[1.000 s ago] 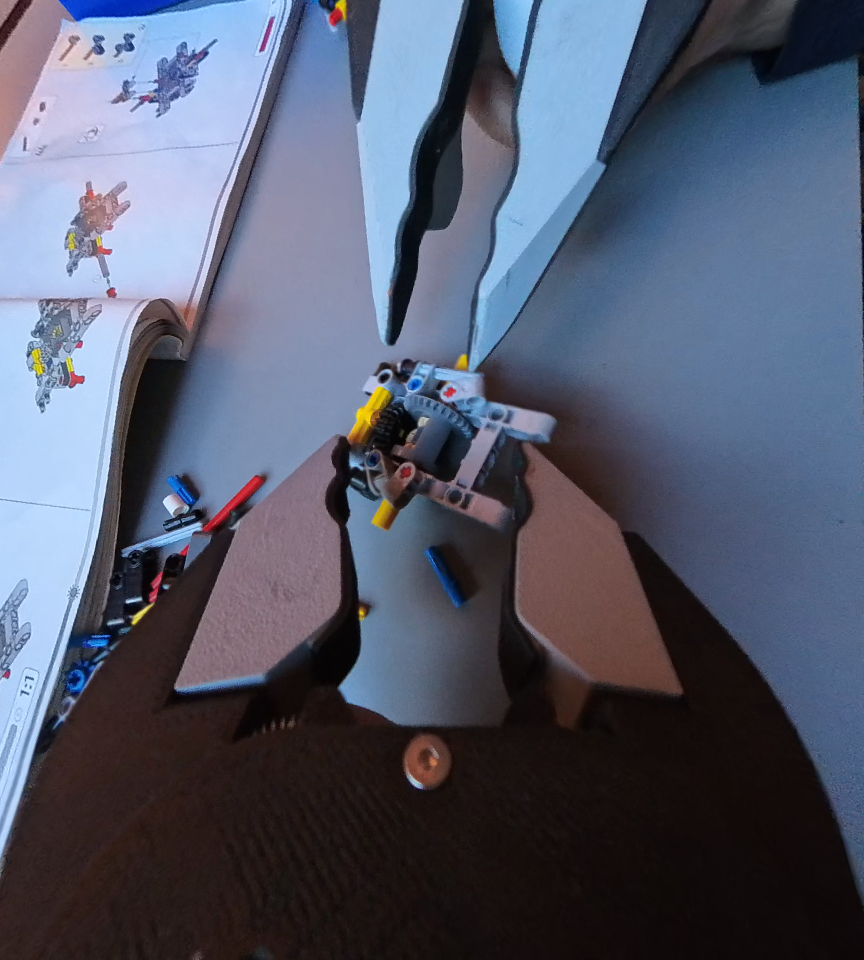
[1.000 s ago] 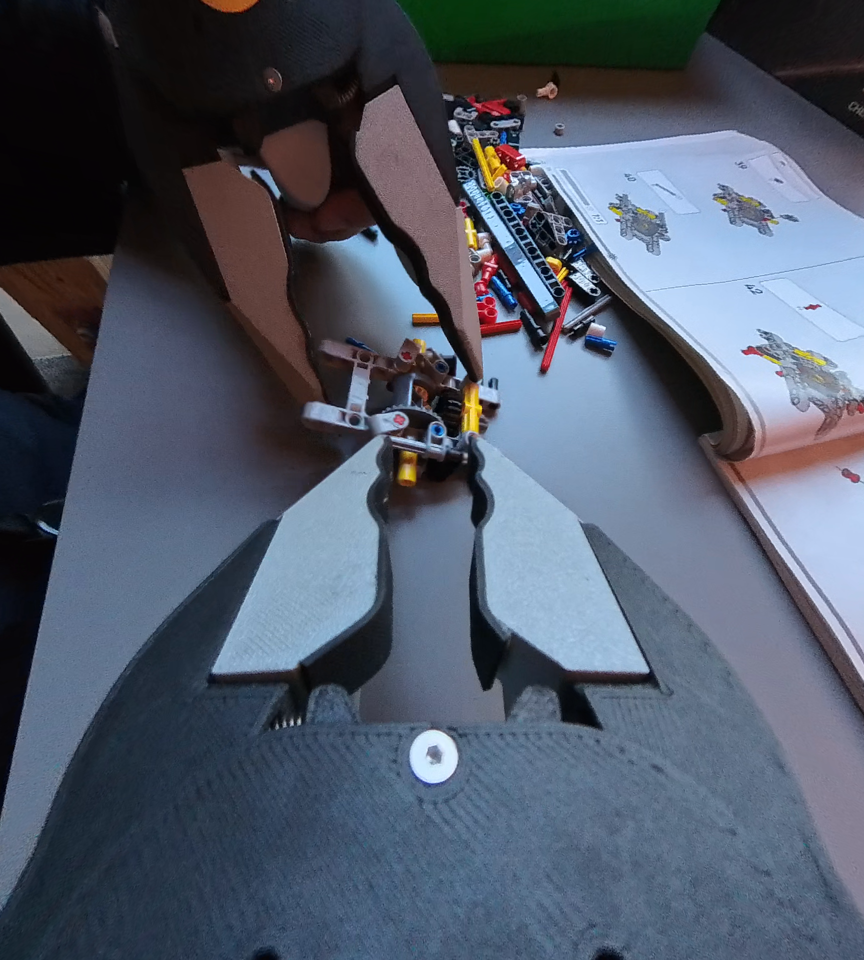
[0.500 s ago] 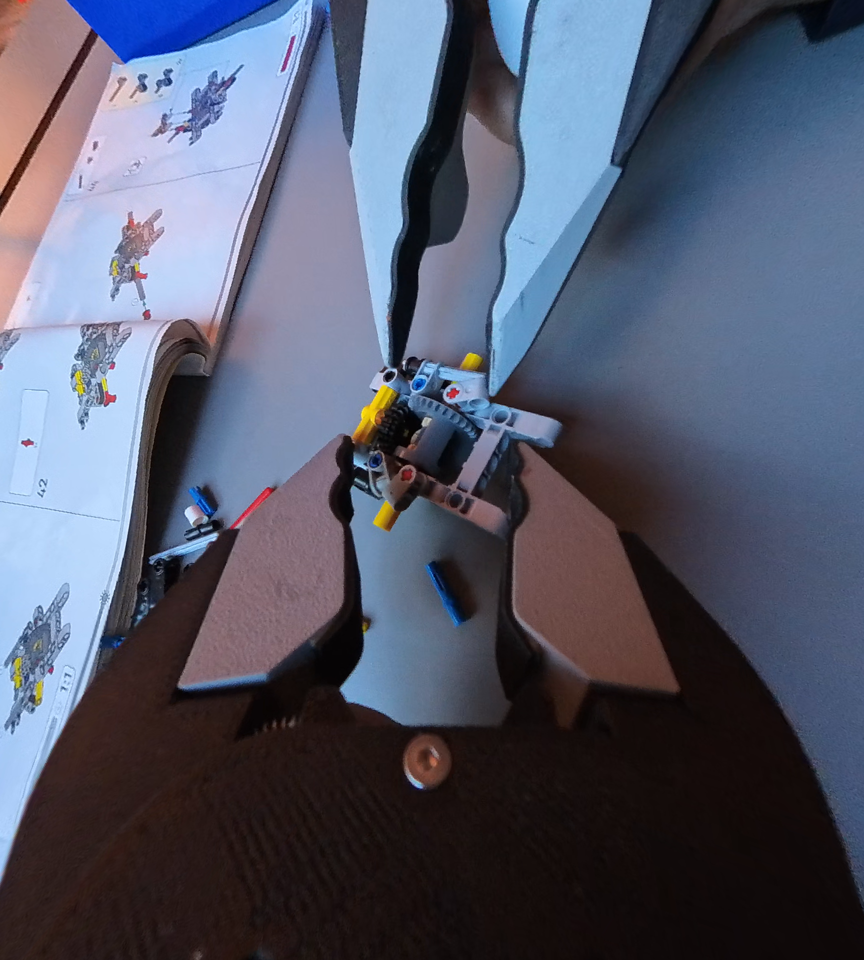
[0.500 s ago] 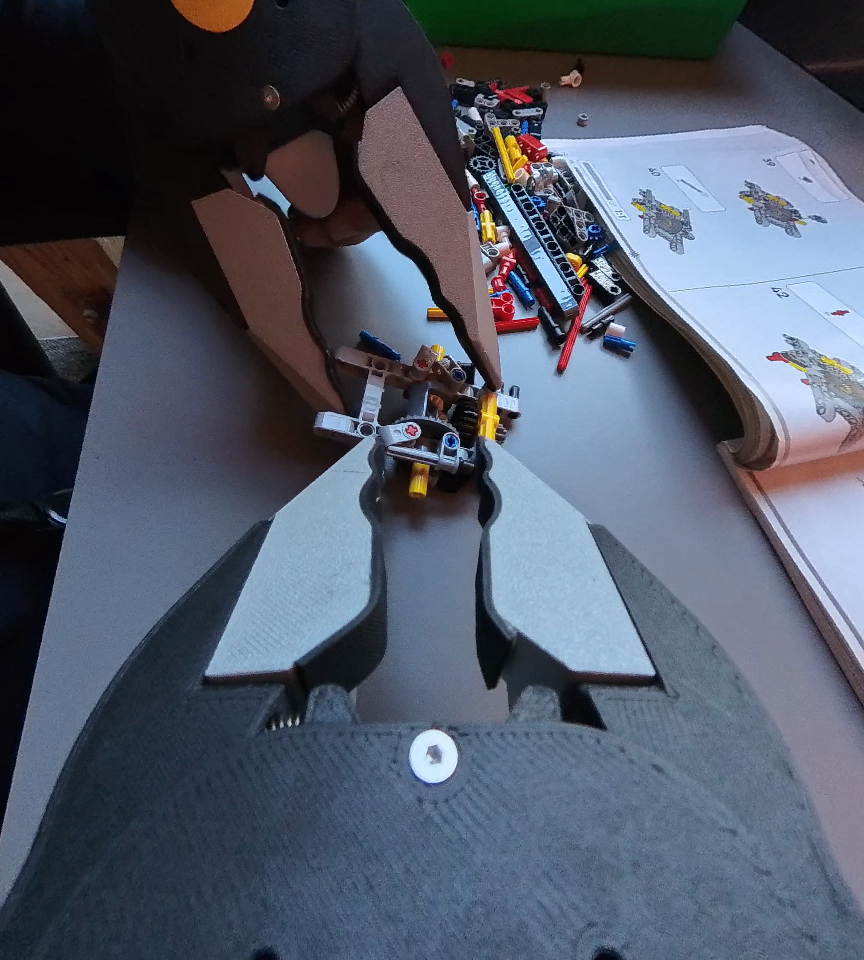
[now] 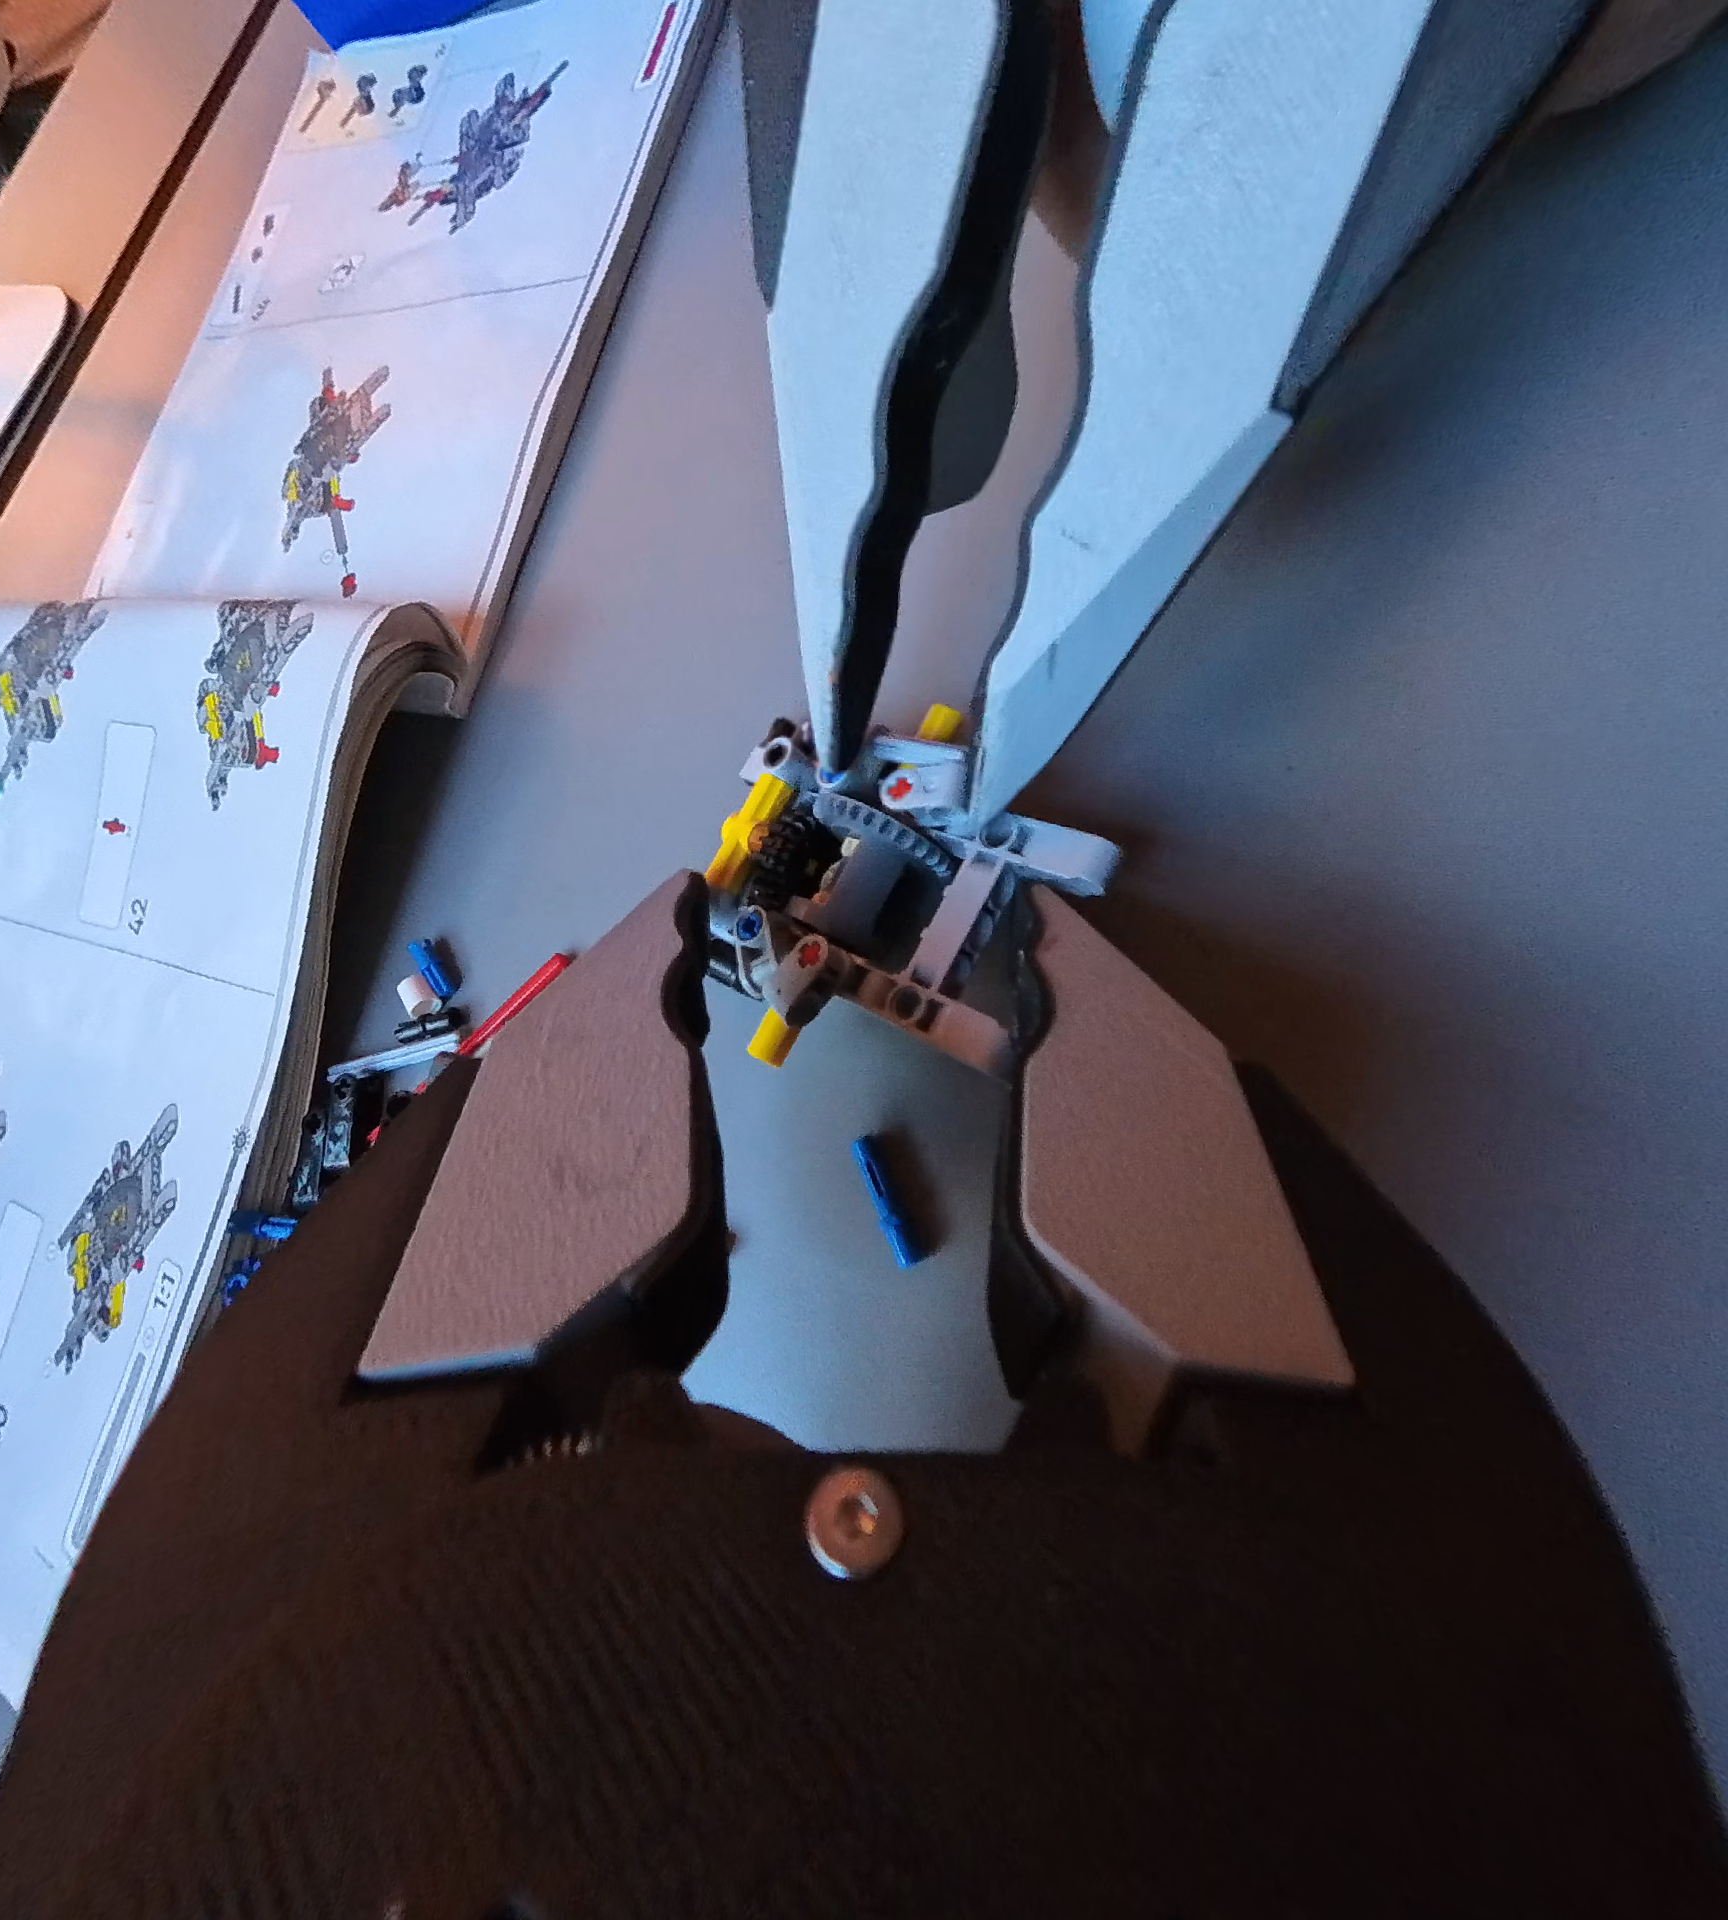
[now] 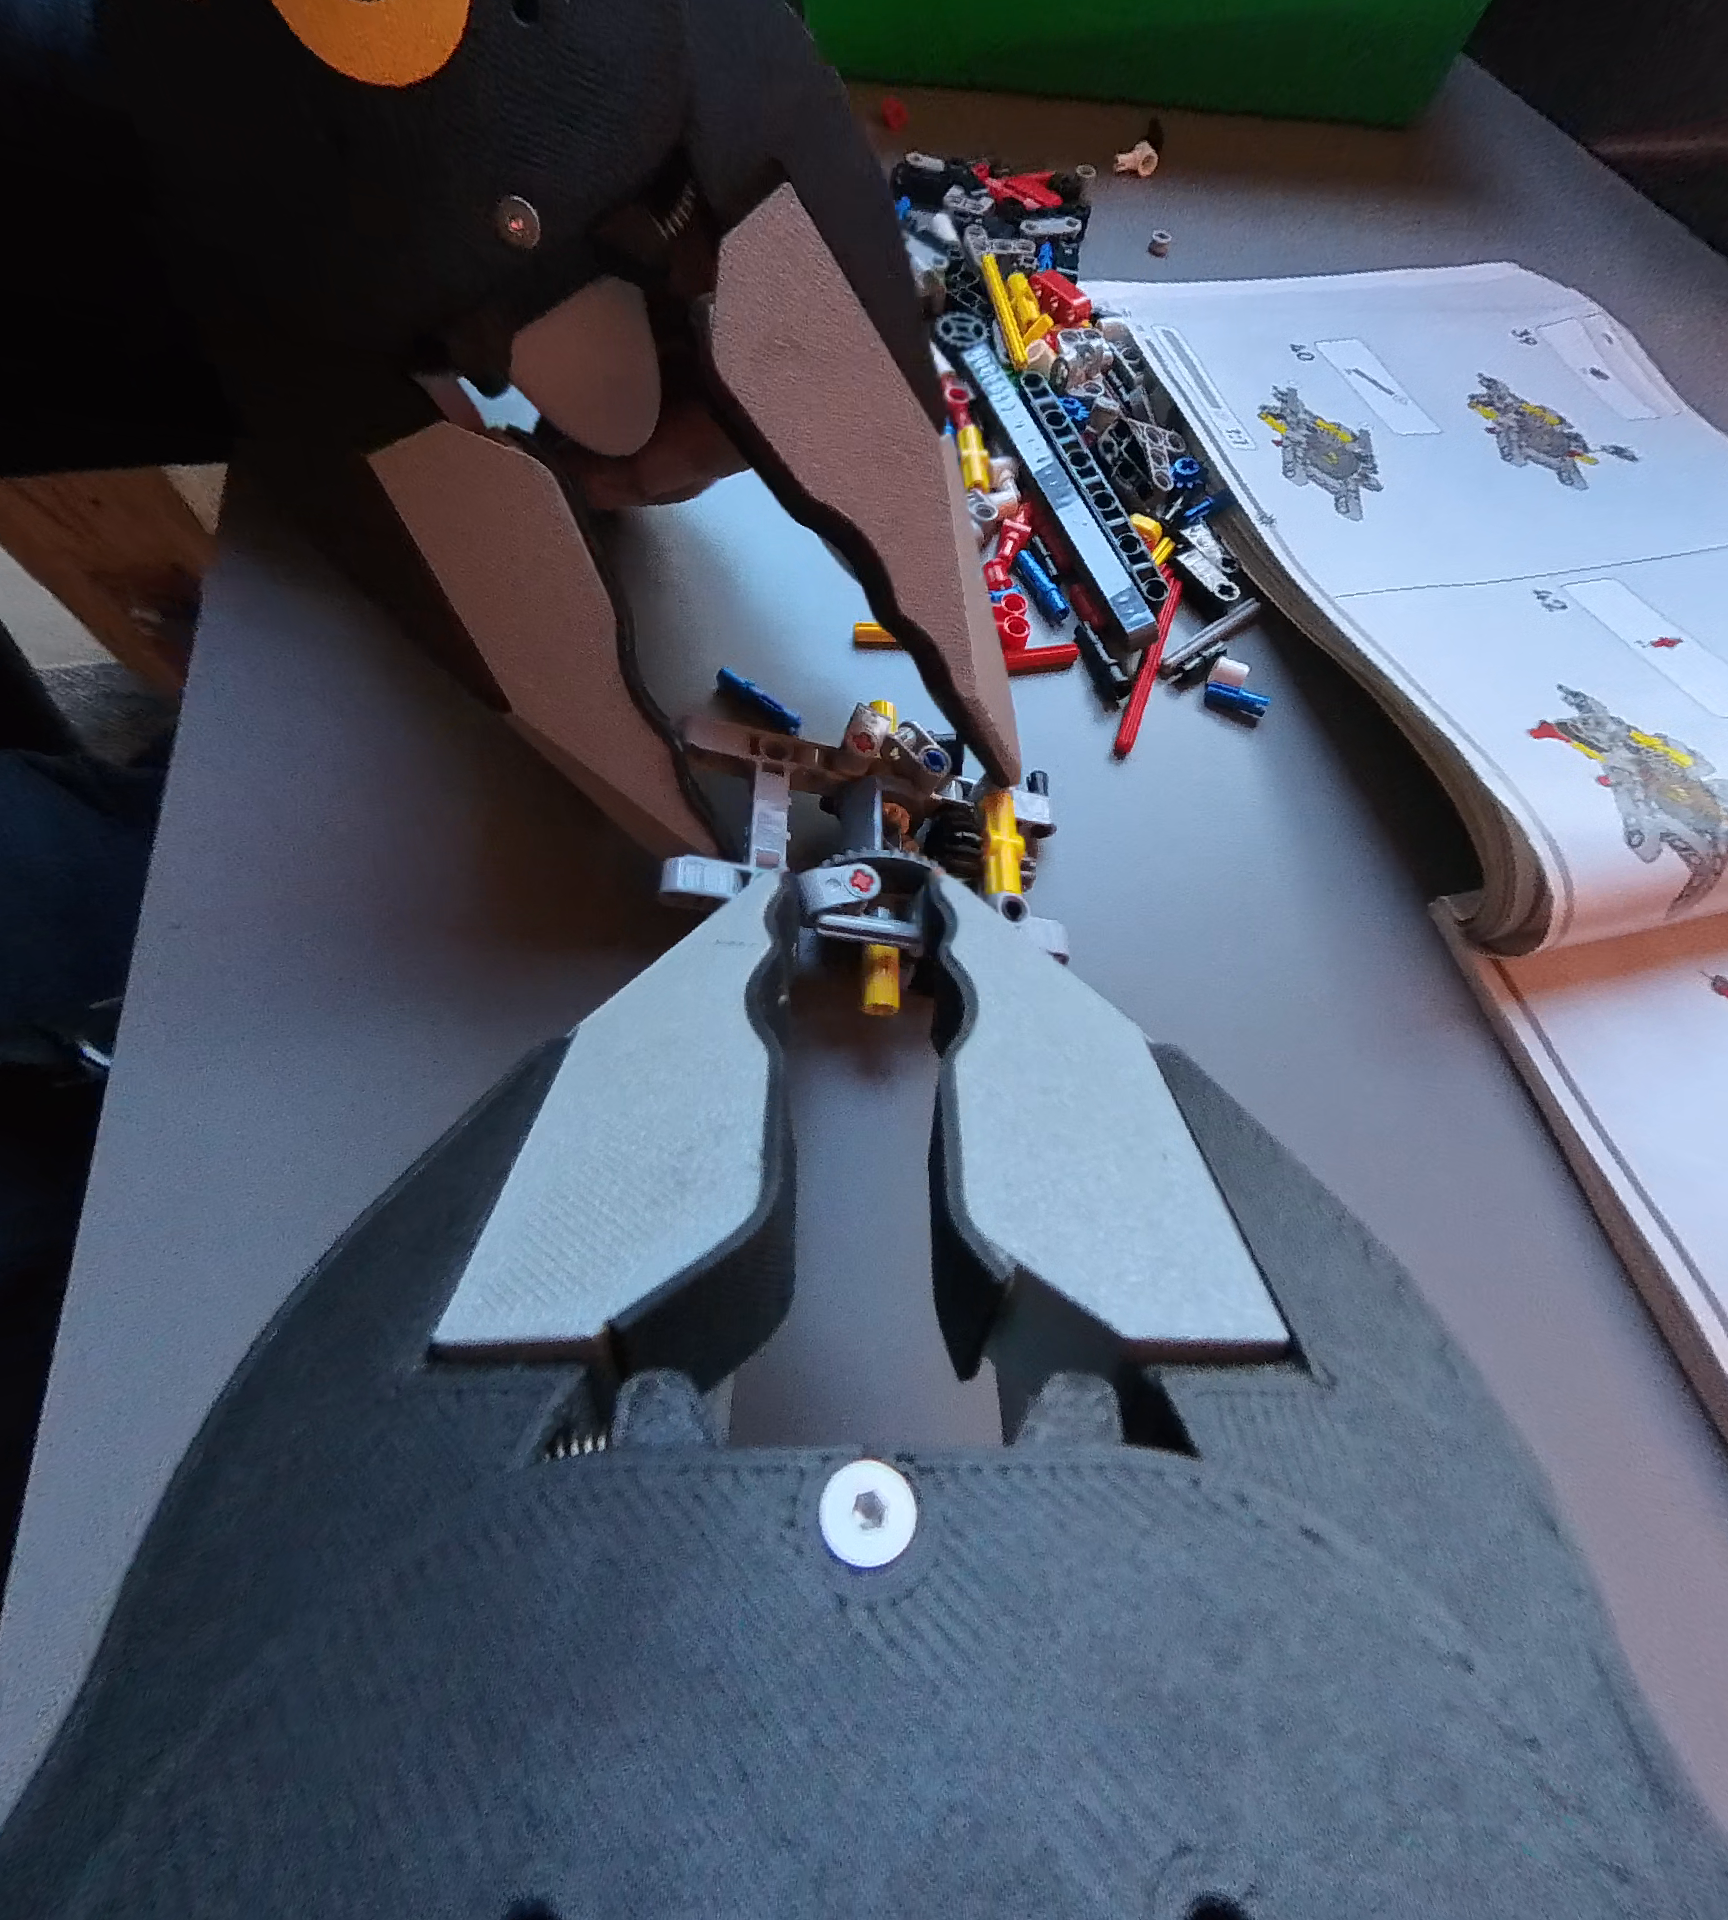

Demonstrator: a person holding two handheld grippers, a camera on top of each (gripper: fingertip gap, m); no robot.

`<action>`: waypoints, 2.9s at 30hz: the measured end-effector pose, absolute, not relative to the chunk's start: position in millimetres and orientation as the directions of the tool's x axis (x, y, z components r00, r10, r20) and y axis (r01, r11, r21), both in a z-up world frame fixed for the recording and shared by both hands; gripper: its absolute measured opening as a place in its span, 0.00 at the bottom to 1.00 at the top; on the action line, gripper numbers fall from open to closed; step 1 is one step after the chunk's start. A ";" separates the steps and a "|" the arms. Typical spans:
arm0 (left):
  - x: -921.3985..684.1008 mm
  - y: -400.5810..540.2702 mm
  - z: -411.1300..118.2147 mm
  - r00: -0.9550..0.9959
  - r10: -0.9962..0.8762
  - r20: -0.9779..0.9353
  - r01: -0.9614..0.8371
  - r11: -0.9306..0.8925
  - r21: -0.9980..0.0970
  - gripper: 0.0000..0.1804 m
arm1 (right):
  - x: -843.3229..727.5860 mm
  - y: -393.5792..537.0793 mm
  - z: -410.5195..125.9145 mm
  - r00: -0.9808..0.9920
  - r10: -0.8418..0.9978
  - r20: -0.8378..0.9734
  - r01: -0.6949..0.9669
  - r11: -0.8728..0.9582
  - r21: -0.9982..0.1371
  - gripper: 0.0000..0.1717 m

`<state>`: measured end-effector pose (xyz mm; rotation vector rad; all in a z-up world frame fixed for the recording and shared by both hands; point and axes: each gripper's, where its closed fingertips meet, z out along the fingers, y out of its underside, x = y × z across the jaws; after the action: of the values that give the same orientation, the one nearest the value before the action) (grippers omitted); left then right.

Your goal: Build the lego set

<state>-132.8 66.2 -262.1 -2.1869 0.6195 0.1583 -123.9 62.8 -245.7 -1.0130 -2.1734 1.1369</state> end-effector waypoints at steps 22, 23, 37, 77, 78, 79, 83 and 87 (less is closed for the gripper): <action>-122.6 64.8 -262.8 0.882 -0.380 -0.278 -0.454 -0.533 -0.714 0.33 | -120.4 81.4 -234.9 -0.570 0.821 0.043 0.370 0.303 -0.878 0.16; -119.9 63.1 -262.6 0.885 -0.396 -0.244 -0.438 -0.536 -0.721 0.36 | -118.9 81.5 -233.7 -0.581 0.814 0.017 0.374 0.285 -0.883 0.16; -148.1 53.8 -240.8 0.856 -0.477 -0.200 -0.468 -0.551 -0.691 0.28 | -117.8 71.2 -247.8 -0.627 0.771 0.109 0.369 0.418 -0.830 0.16; -161.8 -5.8 -248.4 0.968 -0.249 -0.017 -0.209 -0.771 -0.602 0.23 | -123.8 96.9 -229.2 -0.502 0.863 0.050 0.360 0.262 -0.896 0.12; -160.9 -0.6 -244.8 0.966 -0.258 -0.035 -0.223 -0.755 -0.617 0.23 | -123.2 96.1 -229.4 -0.506 0.861 0.050 0.360 0.264 -0.895 0.12; -158.5 6.0 -242.3 0.961 -0.274 -0.040 -0.237 -0.739 -0.631 0.24 | -122.8 95.1 -230.2 -0.512 0.857 0.050 0.362 0.268 -0.893 0.12; -141.6 37.3 -236.0 0.932 -0.357 0.060 -0.224 -0.699 -0.679 0.33 | -121.2 89.9 -235.8 -0.543 0.839 0.049 0.380 0.297 -0.876 0.12; -127.5 53.5 -241.3 0.876 -0.460 0.147 -0.257 -0.701 -0.665 0.47 | -119.0 86.5 -237.5 -0.566 0.824 0.042 0.383 0.307 -0.871 0.13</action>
<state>-127.5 53.5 -241.3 -2.3761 0.5148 -0.3987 -119.0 86.5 -237.5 -1.0679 -2.0910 1.1930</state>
